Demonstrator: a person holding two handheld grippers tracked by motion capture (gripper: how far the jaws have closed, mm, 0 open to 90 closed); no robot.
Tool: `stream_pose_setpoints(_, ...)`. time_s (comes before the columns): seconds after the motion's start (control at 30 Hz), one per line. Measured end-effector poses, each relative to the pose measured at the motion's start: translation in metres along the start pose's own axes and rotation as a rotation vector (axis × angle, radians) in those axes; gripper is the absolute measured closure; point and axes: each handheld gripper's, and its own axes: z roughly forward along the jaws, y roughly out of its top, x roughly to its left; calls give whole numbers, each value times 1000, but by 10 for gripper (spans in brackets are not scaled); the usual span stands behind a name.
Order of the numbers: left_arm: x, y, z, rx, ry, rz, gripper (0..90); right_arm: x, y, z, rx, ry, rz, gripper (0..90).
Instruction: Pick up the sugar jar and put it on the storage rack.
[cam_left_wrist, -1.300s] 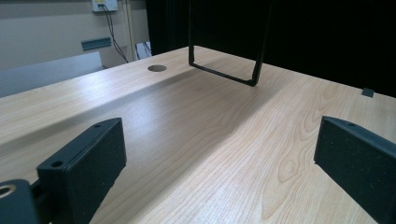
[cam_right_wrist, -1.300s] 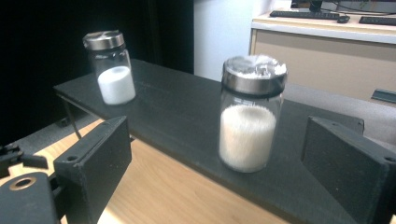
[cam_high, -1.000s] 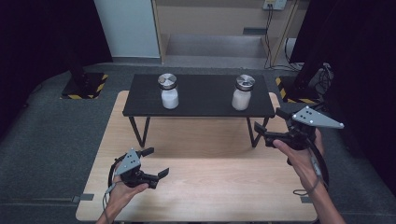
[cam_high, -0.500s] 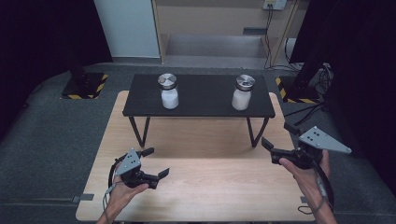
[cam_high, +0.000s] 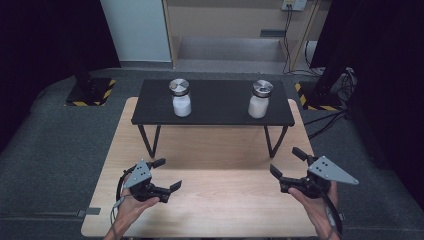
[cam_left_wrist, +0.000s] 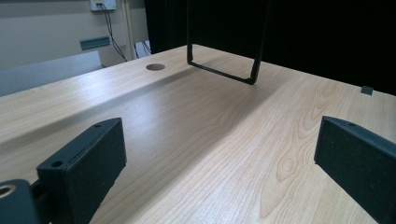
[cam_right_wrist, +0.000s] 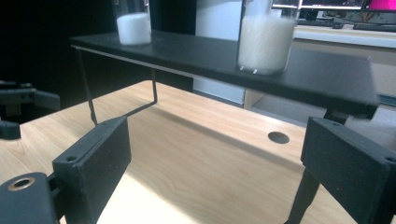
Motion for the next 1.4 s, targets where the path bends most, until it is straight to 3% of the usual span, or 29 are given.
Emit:
stream_pose_setpoints(0.17,0,0,0,2,0,3,8,5,-20,6,6,0,-7,81)
stream_pose_setpoints(0.47,-1,0,-1,-4,-1,8,7,12,-38,15,26,21,-68,80)
stream_pose_setpoints(0.9,-1,-1,0,-9,-7,14,7,8,-60,21,-31,84,-42,80)
stream_pose_setpoints(1.4,-1,0,5,0,-24,31,8,8,-74,26,8,101,-35,83)
